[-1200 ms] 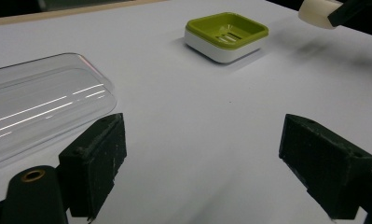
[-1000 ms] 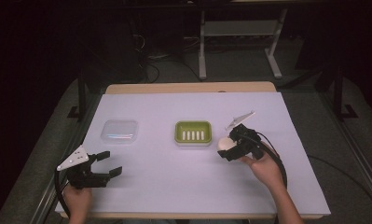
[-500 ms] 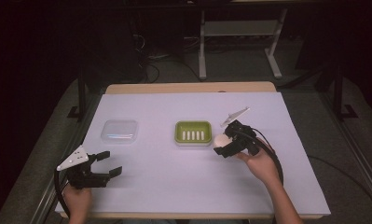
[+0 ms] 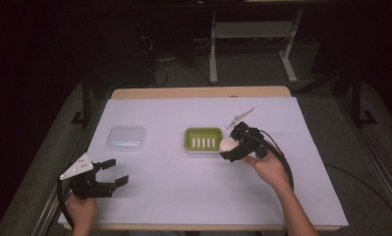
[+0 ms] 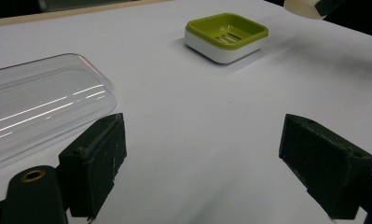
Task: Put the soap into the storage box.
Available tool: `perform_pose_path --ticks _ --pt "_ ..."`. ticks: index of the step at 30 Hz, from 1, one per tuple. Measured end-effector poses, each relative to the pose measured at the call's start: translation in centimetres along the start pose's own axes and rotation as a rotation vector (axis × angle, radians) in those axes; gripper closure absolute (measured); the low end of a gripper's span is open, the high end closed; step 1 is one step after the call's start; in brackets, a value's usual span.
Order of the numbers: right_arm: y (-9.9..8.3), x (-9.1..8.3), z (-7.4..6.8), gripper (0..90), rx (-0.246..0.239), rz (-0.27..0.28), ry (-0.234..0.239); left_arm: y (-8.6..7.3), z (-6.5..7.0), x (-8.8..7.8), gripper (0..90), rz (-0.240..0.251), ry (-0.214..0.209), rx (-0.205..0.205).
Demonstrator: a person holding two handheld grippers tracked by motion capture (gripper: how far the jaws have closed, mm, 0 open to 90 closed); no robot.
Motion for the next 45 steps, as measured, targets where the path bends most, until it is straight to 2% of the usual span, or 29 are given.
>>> perform_pose_path --ticks 11,22,34,45 --pt "1.3 0.3 -0.2 23.3 -0.013 -0.004 0.008 0.0 -0.1 0.0 14.5 0.001 0.0 0.004" --pt "2.7 0.8 -0.3 23.3 -0.016 -0.006 0.023 0.0 0.0 0.0 14.5 0.005 -0.001 -0.009" --pt "4.4 1.6 -0.4 23.4 -0.047 -0.01 0.018 0.0 0.0 -0.1 14.5 0.006 -0.001 -0.01" --pt "5.6 2.1 -0.3 23.3 -0.055 -0.005 0.02 0.0 -0.2 -0.1 14.5 0.005 0.002 -0.01"
Point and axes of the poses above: each handheld gripper's, and its own axes: x roughly forward along the jaws, y roughly out of its top, z roughly to its right, the point moved 6 cm from there along x, roughly forward along the jaws, and after that the axes turned 2 degrees about -y, right-handed, at the moved point
